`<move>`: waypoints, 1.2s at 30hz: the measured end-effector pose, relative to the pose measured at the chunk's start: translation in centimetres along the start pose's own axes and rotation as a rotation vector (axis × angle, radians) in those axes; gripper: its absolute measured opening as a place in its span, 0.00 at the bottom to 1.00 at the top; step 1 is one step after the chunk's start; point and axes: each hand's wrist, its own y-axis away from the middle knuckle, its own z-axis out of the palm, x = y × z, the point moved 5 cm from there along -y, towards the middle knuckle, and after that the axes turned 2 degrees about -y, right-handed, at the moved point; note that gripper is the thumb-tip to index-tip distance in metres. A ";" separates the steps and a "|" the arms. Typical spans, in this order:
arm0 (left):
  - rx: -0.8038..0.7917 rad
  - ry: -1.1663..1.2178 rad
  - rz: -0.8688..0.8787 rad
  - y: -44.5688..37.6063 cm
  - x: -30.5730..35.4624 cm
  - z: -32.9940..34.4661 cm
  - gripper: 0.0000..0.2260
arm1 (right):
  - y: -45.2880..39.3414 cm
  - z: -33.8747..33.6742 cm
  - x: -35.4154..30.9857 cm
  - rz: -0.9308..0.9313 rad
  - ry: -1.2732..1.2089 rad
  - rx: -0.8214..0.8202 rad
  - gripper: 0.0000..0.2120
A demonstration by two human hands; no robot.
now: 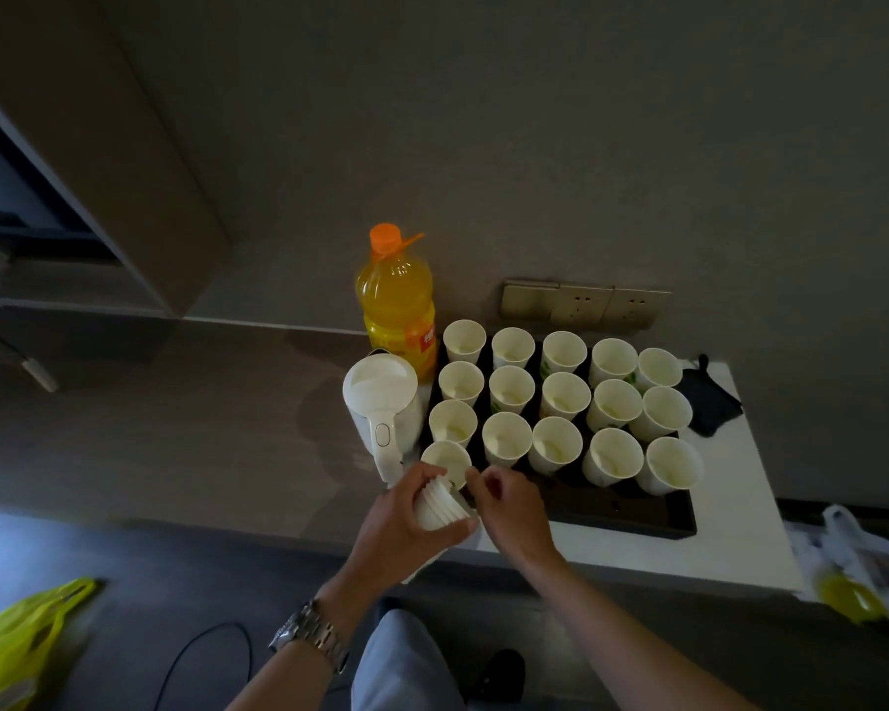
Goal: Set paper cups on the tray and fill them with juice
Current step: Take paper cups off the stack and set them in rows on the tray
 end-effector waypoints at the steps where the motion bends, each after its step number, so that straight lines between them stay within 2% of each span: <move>1: -0.003 -0.009 0.022 -0.1 0.4 0.1 0.28 | 0.2 0.0 0.1 0.024 -0.052 -0.124 0.16; 3: -0.026 -0.035 0.056 -0.3 0.9 0.6 0.30 | 0.7 -0.5 0.4 0.058 -0.117 -0.276 0.13; 5: -0.060 -0.048 0.076 -0.4 1.2 1.3 0.32 | 1.0 -1.7 0.9 0.043 -0.125 -0.286 0.09; 9: -0.118 -0.110 0.139 -0.6 2.0 2.9 0.33 | 1.4 -3.8 2.2 0.045 -0.087 -0.279 0.06; 12: -0.136 -0.132 0.136 -0.6 2.6 3.7 0.30 | 1.2 -5.9 2.8 0.040 -0.066 -0.207 0.05; 16: -0.128 -0.128 0.074 -0.8 2.3 4.1 0.27 | 0.2 -8.8 4.2 0.127 -0.188 -0.094 0.04; 22: -0.046 -0.102 0.001 -1.1 2.2 4.2 0.23 | -0.5 -9.7 6.2 0.227 -0.295 0.078 0.05; 25: -0.033 -0.086 -0.024 -1.1 2.3 4.1 0.28 | -0.5 -9.0 6.5 0.237 -0.328 0.137 0.05; 30: -0.031 -0.080 -0.085 -1.3 2.2 3.7 0.42 | -0.9 -7.3 6.0 0.150 -0.259 0.158 0.04; 36: -0.035 -0.103 -0.132 -2.1 2.7 3.5 0.41 | -1.4 -5.5 4.7 0.063 -0.097 0.238 0.07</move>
